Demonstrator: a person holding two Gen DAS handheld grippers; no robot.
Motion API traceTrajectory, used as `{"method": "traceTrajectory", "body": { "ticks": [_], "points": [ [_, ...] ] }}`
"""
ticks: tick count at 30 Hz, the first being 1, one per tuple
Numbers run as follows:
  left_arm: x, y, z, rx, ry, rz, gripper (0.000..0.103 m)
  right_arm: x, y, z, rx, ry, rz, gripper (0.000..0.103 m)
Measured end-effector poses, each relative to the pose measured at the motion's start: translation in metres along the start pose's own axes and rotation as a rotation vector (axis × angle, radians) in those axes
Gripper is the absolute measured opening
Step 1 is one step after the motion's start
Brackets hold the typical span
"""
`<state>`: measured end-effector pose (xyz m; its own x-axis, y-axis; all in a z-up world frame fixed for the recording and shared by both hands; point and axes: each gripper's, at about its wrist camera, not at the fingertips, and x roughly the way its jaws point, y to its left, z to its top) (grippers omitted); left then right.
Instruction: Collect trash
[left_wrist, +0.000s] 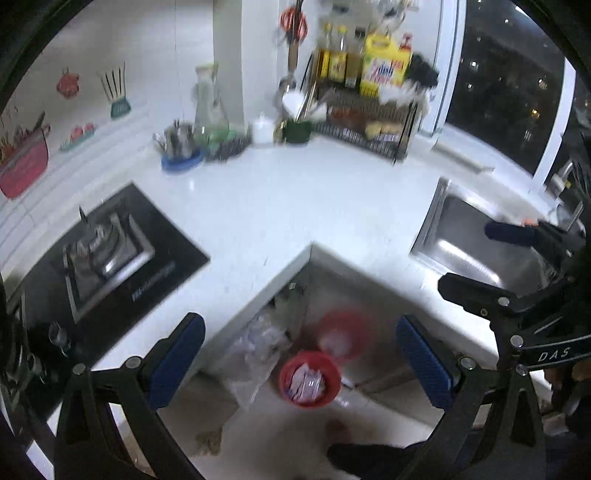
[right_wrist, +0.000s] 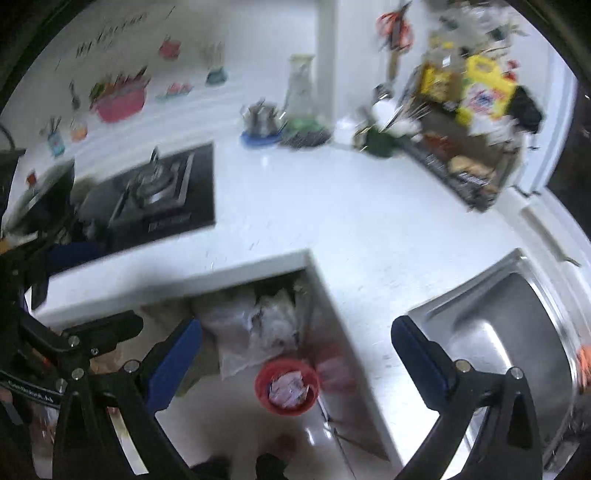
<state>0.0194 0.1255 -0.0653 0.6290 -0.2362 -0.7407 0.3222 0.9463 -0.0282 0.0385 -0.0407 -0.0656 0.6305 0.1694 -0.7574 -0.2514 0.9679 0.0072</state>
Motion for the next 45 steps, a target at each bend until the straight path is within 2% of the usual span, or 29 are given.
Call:
{"method": "traceTrajectory", "body": {
  "ticks": [3, 5, 6, 9, 13, 18, 21, 30, 45],
  "points": [
    [-0.022, -0.004, 0.017, -0.018, -0.049, -0.030, 0.103, -0.033, -0.004, 0.006, 0.044, -0.060, -0.087, 0.102],
    [-0.041, -0.002, 0.023, -0.028, -0.074, -0.112, 0.103, -0.052, -0.002, 0.005, 0.063, -0.095, -0.149, 0.102],
    [-0.054, -0.003, 0.025, -0.021, -0.090, -0.129, 0.103, -0.064, -0.003, 0.005, 0.080, -0.114, -0.159, 0.102],
    [-0.086, -0.010, 0.029, 0.046, -0.146, -0.089, 0.103, -0.101, 0.003, 0.005, 0.136, -0.173, -0.189, 0.102],
    [-0.127, -0.012, 0.023, 0.099, -0.201, -0.085, 0.103, -0.142, 0.019, -0.001, 0.209, -0.208, -0.223, 0.102],
    [-0.169, -0.010, 0.000, 0.169, -0.224, -0.100, 0.103, -0.171, 0.053, -0.016, 0.253, -0.242, -0.260, 0.102],
    [-0.187, -0.006, -0.012, 0.172, -0.226, -0.103, 0.103, -0.179, 0.067, -0.024, 0.268, -0.253, -0.273, 0.102],
    [-0.210, 0.011, -0.035, 0.150, -0.224, -0.123, 0.103, -0.196, 0.104, -0.039, 0.284, -0.255, -0.292, 0.102],
    [-0.214, 0.000, -0.054, 0.169, -0.214, -0.155, 0.103, -0.204, 0.110, -0.057, 0.290, -0.241, -0.306, 0.102]
  ]
}}
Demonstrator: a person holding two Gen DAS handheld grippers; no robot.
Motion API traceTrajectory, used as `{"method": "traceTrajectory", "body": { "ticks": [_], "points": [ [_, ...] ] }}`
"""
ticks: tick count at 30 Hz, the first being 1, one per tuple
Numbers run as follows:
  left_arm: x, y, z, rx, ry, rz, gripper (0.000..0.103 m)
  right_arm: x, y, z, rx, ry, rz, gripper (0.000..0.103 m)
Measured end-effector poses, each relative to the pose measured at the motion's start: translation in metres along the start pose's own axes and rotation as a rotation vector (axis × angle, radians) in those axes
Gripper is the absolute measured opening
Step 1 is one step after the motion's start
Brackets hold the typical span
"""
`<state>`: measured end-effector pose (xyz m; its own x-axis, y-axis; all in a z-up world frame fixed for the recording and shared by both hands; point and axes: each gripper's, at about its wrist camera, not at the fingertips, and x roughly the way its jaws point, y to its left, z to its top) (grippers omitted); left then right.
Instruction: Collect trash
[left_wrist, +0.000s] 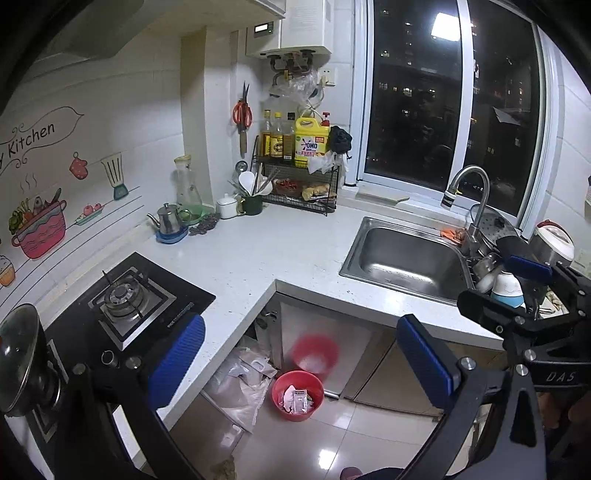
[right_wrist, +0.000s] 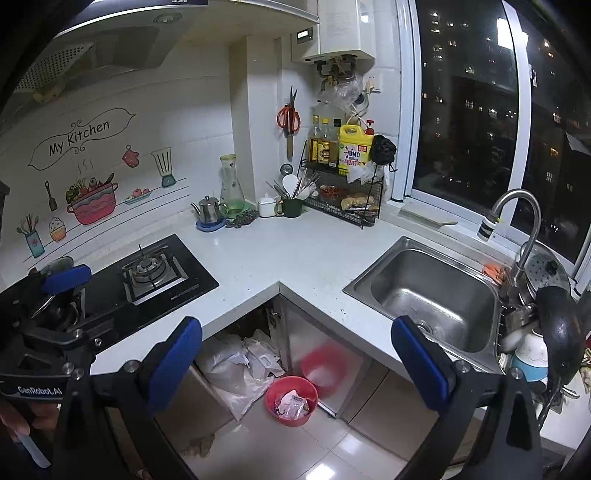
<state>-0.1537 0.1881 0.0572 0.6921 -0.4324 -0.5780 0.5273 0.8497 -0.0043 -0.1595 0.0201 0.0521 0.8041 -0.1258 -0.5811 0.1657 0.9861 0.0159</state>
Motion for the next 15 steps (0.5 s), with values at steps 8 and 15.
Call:
{"method": "traceTrajectory", "body": {
  "ticks": [8, 15],
  "points": [
    [-0.0043, -0.0065, 0.0011, 0.002, -0.011, -0.001, 0.103, -0.0070, -0.0061, -0.0001, -0.015, -0.012, 0.004, 0.102],
    [-0.0043, -0.0091, 0.0029, 0.004, 0.002, -0.006, 0.103, -0.0110, -0.0070, -0.0024, -0.005, -0.016, 0.002, 0.102]
  ]
}}
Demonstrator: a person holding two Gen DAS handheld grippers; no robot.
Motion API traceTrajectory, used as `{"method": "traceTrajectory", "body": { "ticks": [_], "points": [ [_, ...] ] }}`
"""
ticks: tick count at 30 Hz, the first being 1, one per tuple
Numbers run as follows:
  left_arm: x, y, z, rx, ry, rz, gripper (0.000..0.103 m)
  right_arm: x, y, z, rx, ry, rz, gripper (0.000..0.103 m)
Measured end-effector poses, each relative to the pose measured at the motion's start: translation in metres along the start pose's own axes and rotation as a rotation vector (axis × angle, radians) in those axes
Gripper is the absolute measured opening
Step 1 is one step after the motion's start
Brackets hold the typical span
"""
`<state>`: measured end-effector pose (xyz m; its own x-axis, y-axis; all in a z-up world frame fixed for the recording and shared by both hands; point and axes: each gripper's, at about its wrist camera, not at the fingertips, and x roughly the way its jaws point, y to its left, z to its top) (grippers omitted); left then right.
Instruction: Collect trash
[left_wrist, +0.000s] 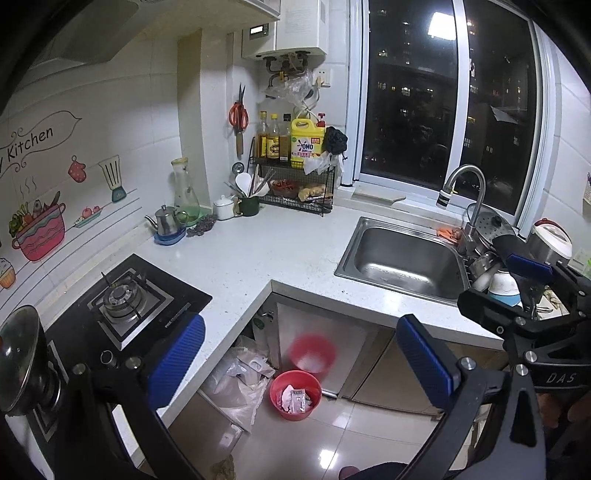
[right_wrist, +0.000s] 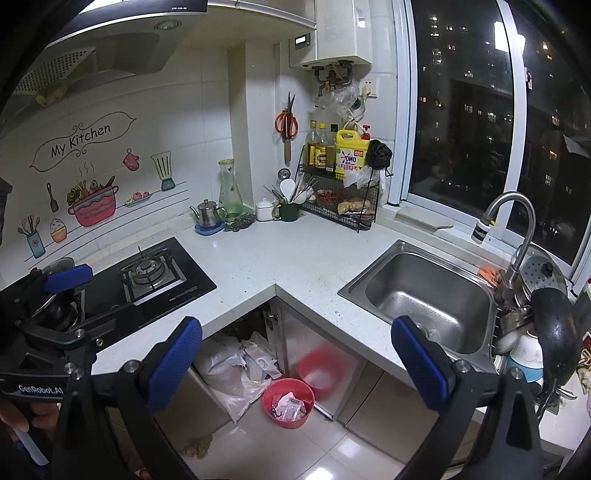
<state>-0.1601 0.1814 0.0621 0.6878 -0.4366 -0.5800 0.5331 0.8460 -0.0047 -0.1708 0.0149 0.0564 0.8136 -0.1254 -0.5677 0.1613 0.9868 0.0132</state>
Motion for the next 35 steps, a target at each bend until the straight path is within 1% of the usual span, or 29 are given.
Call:
{"method": "traceTrajectory", "body": {
  "ticks": [17, 35],
  "points": [
    [-0.0016, -0.0059, -0.0003, 0.001, -0.002, 0.009, 0.103, -0.0002, 0.0029, -0.0031, 0.011, 0.025, 0.001, 0.102],
    [-0.0010, 0.0032, -0.0042, 0.014, 0.008, 0.002, 0.103, 0.0010, 0.0043, -0.0056, 0.010, 0.031, 0.005, 0.102]
  ]
}}
